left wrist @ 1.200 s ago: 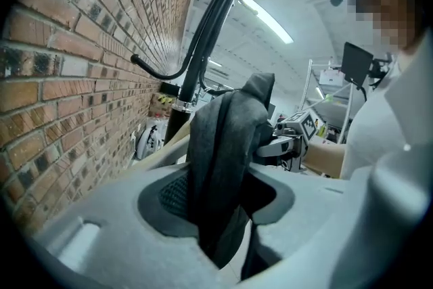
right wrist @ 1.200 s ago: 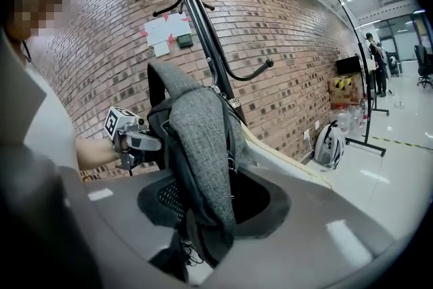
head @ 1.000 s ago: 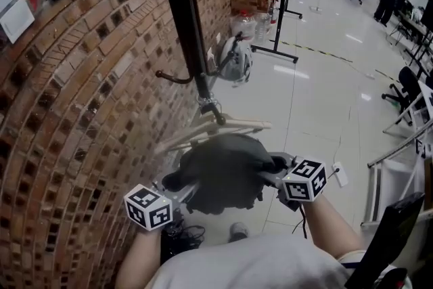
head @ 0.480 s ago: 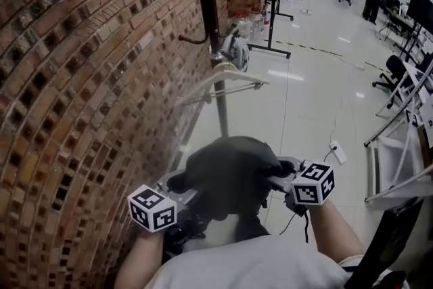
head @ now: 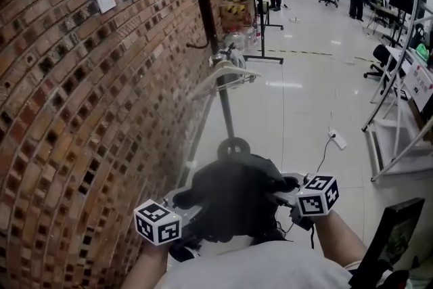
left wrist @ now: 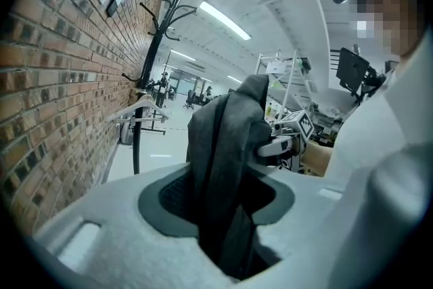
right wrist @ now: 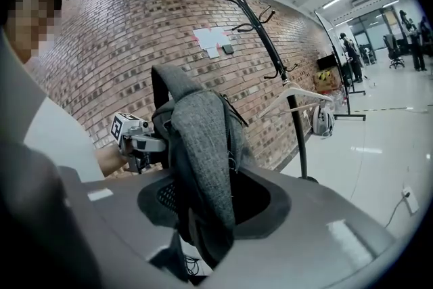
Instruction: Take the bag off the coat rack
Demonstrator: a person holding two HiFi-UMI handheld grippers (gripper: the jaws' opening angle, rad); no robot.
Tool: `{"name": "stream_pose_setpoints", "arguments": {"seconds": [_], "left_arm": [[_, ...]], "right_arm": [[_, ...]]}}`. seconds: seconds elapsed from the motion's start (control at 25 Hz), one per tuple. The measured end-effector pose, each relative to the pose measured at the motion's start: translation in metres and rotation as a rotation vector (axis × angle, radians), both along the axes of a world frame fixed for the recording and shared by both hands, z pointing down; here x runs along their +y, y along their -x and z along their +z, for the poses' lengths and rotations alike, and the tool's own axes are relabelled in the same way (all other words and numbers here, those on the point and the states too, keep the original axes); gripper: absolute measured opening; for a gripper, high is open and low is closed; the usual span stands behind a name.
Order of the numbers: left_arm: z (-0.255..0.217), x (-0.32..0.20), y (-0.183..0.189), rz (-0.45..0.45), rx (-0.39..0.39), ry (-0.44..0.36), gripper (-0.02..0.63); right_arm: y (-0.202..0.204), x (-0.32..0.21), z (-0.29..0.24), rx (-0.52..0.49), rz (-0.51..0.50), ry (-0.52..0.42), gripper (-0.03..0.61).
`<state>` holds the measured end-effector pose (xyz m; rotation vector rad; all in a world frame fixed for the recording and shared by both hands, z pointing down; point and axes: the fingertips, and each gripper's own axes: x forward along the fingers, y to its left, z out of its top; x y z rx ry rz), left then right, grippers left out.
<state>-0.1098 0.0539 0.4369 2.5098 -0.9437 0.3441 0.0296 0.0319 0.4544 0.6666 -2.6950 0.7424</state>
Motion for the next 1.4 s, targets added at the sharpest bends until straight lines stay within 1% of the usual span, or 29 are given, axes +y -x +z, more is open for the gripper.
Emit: {"name": "stream_pose_setpoints", "arguments": {"seconds": [0.12,0.4,1.04,1.4], "left_arm": [[0.000,0.026,0.002,0.009,0.014,-0.002,0.167],[0.006,0.055,0.007,0.031,0.035,-0.010,0.167],[0.003,0.064,0.005,0.042,0.025,-0.033,0.166],[0.008,0.067,-0.003,0.057,0.029,-0.021,0.167]], "right_arm": [[0.001,0.029,-0.002,0.011,0.008,0.002,0.150],[0.006,0.063,0.000,0.032,0.052,-0.015,0.150],[0.004,0.076,-0.001,0.022,0.077,-0.036,0.149],[-0.003,0.080,0.004,0.030,0.087,-0.031,0.147]]}}
